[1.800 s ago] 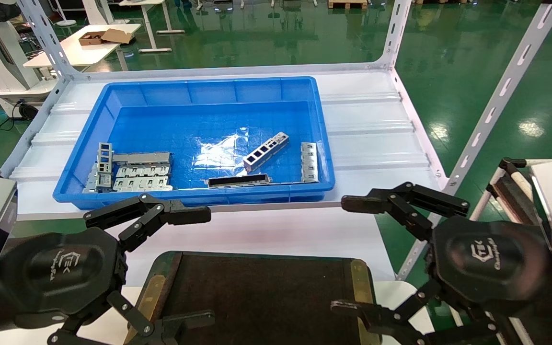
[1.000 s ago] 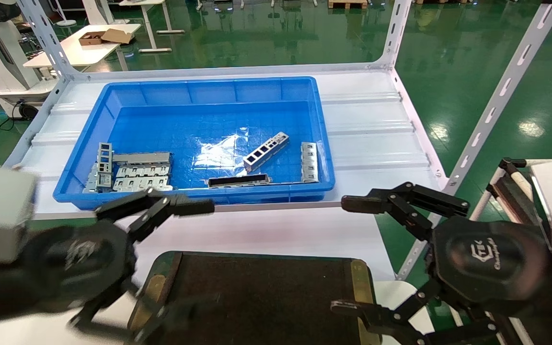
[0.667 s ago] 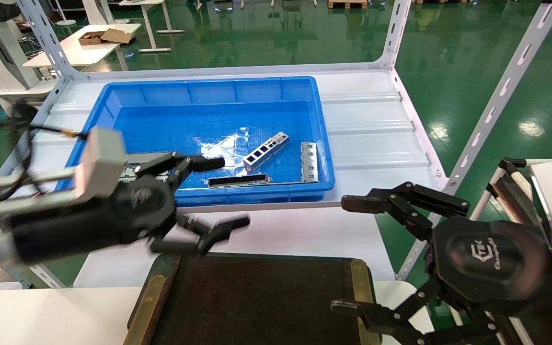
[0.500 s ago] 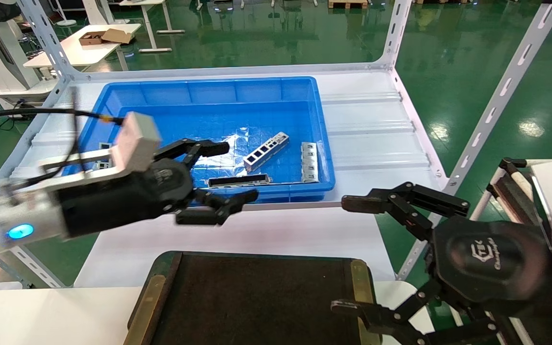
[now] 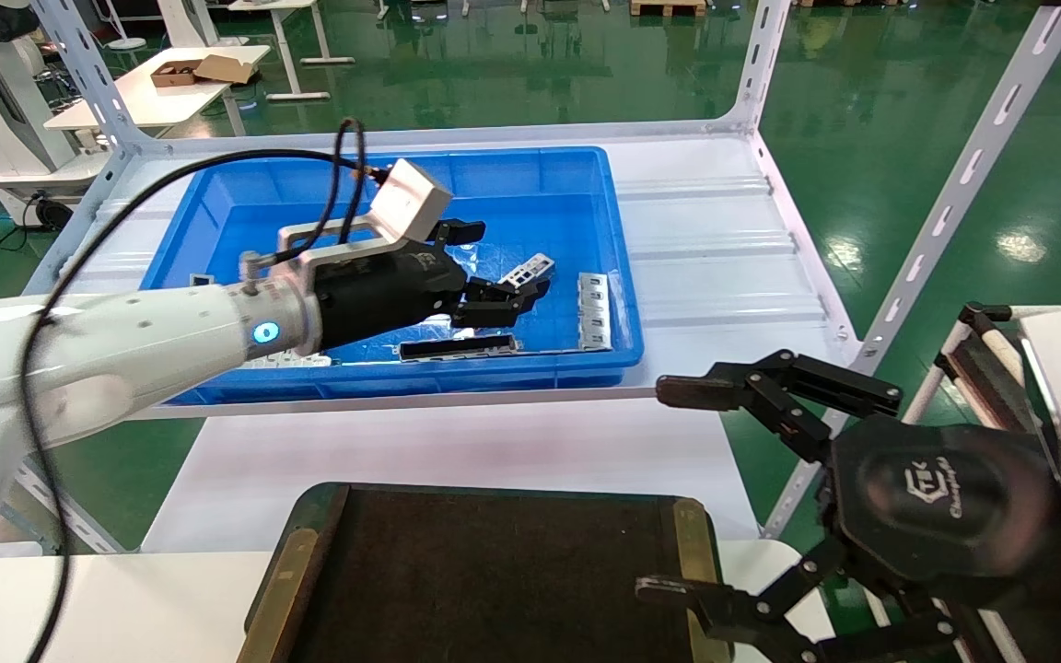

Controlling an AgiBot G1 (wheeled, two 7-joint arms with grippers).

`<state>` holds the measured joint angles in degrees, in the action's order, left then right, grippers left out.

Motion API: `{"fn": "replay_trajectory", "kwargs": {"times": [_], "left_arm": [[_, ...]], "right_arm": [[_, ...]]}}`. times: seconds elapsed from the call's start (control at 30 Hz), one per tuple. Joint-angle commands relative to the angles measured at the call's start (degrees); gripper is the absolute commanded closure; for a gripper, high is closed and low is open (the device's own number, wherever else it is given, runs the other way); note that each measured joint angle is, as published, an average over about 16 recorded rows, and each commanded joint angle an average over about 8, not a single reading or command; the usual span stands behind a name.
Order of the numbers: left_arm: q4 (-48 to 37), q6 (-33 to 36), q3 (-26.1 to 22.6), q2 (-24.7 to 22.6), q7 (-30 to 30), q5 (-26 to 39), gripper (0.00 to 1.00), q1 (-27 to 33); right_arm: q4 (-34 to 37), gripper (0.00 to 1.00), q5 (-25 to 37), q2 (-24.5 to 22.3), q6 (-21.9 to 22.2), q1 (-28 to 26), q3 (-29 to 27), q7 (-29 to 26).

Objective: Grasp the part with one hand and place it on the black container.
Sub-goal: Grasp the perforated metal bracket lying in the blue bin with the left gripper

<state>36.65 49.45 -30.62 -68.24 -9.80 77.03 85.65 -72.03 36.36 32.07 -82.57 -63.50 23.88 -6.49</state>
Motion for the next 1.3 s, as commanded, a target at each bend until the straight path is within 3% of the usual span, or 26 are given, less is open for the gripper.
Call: {"fn": "replay_trajectory", "kwargs": {"times": [0.03, 0.1, 0.27, 0.33, 0.37, 1.3], "left_arm": [[-4.19, -1.31, -0.64, -2.41, 0.85, 1.19, 0.00, 1.76], [-8.01, -2.42, -0.94, -4.28, 2.01, 1.80, 0.14, 3.01], [-15.96, -4.50, -1.20, -7.79, 4.90, 2.19, 0.76, 5.36], [-18.23, -4.99, -1.26, -8.60, 5.92, 1.94, 0.97, 5.96], [-19.11, -5.19, -1.32, -8.87, 6.36, 1.78, 1.00, 6.19], [-24.24, -8.16, -7.26, -9.73, 6.85, -4.47, 1.00, 6.45]], "right_arm": [[0.00, 0.12, 0.00, 0.00, 0.00, 0.00, 0.00, 0.00], [0.00, 0.37, 0.00, 0.00, 0.00, 0.00, 0.00, 0.00], [0.00, 0.97, 0.00, 0.00, 0.00, 0.00, 0.00, 0.00], [0.00, 1.00, 0.00, 0.00, 0.00, 0.00, 0.00, 0.00], [0.00, 1.00, 0.00, 0.00, 0.00, 0.00, 0.00, 0.00], [0.00, 1.00, 0.00, 0.00, 0.00, 0.00, 0.01, 0.00]]}}
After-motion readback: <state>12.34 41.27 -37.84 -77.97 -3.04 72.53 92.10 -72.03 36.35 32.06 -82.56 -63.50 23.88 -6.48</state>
